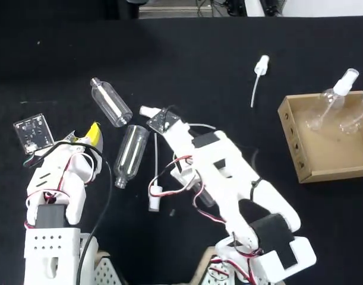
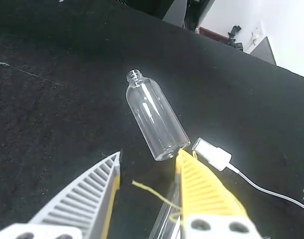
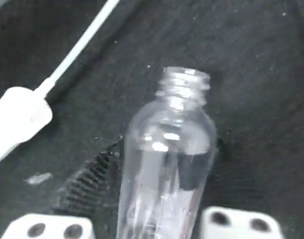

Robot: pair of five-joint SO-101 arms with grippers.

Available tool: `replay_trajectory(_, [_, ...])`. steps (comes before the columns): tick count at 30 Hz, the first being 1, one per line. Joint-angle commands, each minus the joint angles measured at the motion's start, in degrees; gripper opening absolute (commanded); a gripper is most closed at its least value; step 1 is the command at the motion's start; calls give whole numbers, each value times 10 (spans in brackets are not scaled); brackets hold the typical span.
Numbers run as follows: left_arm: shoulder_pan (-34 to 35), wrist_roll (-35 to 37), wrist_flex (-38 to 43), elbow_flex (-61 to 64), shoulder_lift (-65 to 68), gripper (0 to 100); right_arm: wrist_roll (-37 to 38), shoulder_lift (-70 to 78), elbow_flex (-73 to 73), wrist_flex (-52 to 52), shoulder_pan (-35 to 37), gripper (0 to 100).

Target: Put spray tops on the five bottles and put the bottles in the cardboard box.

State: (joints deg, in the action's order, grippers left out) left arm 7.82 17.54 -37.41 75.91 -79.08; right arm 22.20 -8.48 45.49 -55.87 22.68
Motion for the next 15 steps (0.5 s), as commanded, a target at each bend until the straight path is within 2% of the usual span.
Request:
replay_trajectory(1, [2,4,13,-12,-4,170,3,-20,-20,0,-31,45])
replay_trajectory(3, [1,4,12,-13,-3,170,3,-56,-37,-31,-56,11])
replay_trajectory(8, [-24,0,10,-14,-2,170,1,-200,-46,-87,-103,10])
replay_trajectory(15, [-98,-66,11,-22,55,168,-71,-417,0,-83,-118,10])
